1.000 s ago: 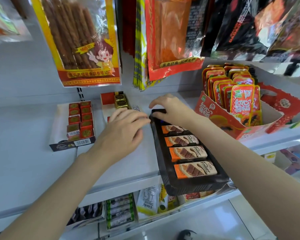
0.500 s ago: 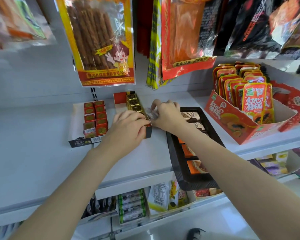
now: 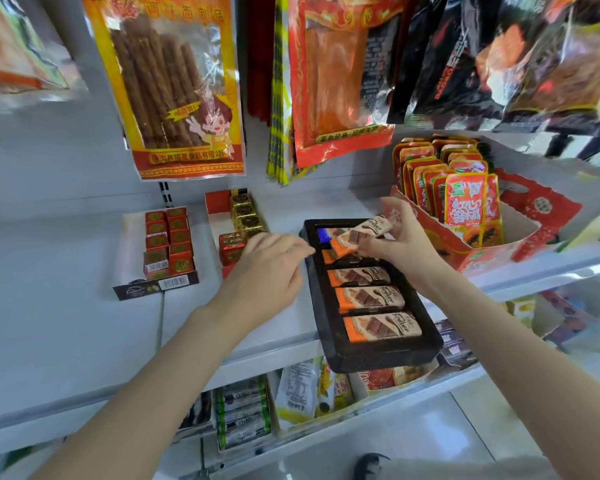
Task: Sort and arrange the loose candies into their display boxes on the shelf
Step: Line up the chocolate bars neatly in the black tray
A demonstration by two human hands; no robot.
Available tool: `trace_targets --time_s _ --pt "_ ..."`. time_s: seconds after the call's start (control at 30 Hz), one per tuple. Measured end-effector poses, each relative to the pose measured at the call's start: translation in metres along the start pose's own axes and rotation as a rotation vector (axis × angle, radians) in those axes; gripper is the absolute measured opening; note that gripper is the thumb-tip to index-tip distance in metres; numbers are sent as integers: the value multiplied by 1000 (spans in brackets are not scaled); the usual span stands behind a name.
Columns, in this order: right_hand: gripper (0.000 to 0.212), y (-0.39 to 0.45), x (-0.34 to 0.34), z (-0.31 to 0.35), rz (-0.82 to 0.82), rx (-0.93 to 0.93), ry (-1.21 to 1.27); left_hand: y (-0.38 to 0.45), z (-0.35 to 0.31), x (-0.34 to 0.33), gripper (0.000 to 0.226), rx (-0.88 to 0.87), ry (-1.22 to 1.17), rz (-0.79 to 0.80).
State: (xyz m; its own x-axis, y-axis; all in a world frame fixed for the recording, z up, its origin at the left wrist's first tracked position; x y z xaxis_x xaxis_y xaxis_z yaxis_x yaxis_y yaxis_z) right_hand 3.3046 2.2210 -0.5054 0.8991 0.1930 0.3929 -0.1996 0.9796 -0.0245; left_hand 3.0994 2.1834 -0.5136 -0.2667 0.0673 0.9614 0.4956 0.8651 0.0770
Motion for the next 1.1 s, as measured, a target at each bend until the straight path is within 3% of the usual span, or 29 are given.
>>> trace_targets --time_s 0.13,0.33,0.83,0.93,1.0,1.1 --pt "46 4 -2 -3 -19 -12 -361 4 -17 -13 43 -61 31 106" --pt "47 7 5 -6 -35 58 -647 8 -19 -19 42 -86 40 108" --pt "35 1 4 -5 54 91 -889 10 -16 -21 47 -63 33 154" --pt "40 -9 8 3 52 88 -892 5 -18 -16 48 -50 -3 173" --pt "51 -22 15 10 155 34 -851 -4 -19 -12 49 -28 -64 216" --pt "65 -47 28 14 500 -154 -707 -19 -22 -10 55 -36 -184 300"
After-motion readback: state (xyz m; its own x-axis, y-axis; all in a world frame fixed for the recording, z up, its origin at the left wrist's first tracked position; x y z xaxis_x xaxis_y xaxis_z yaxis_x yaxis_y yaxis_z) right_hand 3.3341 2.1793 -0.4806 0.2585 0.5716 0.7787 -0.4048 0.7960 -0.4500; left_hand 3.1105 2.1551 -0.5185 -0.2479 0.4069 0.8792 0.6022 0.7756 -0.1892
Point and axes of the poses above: each hand's wrist, its own y-axis towards the middle knuckle, its own x-axis out of the back of the hand, z = x × y, the point moved 2 cm from there along y, towards the middle knuckle, and after that the axes turned 13 degrees about z, right-handed, at the moved point
